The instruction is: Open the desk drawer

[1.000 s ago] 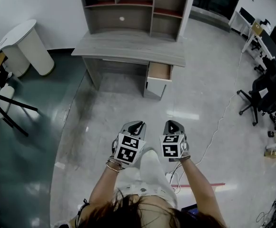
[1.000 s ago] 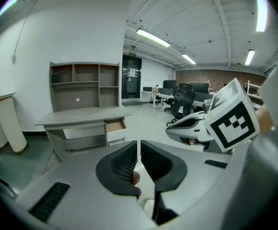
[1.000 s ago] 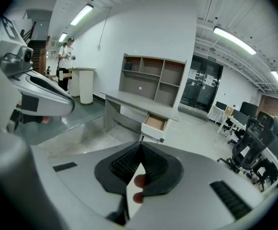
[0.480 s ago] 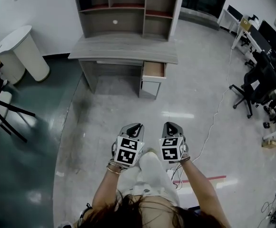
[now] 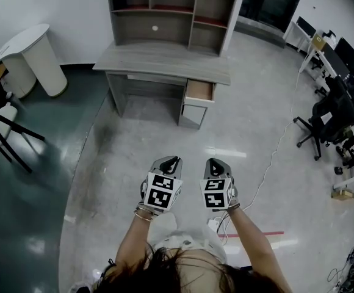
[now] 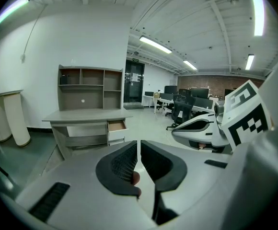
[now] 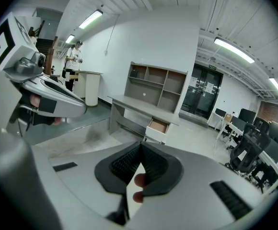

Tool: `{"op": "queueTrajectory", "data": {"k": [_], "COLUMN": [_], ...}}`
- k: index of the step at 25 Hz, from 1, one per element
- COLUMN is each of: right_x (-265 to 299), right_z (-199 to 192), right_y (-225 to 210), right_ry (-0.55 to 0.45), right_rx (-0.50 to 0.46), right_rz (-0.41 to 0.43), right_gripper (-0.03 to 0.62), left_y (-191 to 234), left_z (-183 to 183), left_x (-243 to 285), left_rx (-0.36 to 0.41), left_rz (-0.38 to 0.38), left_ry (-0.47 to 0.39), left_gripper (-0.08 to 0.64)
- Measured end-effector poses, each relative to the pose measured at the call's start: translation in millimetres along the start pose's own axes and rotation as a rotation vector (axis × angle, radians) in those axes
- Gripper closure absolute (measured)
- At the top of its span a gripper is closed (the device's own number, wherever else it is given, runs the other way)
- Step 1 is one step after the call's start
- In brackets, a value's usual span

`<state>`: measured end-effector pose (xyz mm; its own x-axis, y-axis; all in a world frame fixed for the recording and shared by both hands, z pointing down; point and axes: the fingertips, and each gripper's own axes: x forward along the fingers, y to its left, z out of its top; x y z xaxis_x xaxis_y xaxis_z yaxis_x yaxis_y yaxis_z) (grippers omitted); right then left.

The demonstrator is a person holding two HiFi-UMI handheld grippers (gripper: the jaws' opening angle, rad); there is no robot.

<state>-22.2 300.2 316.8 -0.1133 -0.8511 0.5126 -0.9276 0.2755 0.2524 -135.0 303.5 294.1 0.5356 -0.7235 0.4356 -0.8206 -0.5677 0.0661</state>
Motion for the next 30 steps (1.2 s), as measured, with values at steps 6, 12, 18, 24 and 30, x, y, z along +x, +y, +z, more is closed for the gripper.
{"op": "queueTrajectory", "data": {"k": [6, 12, 18, 24, 30], "right_x": [-16, -39, -49, -42, -19], "right_z": [-7, -24, -42, -44, -45], "right_y": [-6, -17, -22, -11, -10], "right_ry": [-0.011, -0.023, -0.023, -0.015, 0.009], "right_rx": [0.027, 0.026, 0.02, 0.024, 0.026], "right_rz": [-0.001, 0.013, 0.037, 0.06, 0.058], "right_gripper": [0.571, 0.571, 0.571, 0.571, 0.571], "left_y": [-20, -49, -64, -57, -38], "left_z": [-1, -8, -18, -22, -16], "left_x": [-2, -10, -19, -22, -3], "left_rx": [0.002, -0.013, 0.001, 0.011, 0.014], "left_rz": [-0.003, 0.018, 0.038, 0.045, 0.035], "left_ry": [0.01, 0.019, 0.04, 0.064, 0.079], "left_gripper": [0.528, 0.529, 0.528, 0.528, 0.528]}}
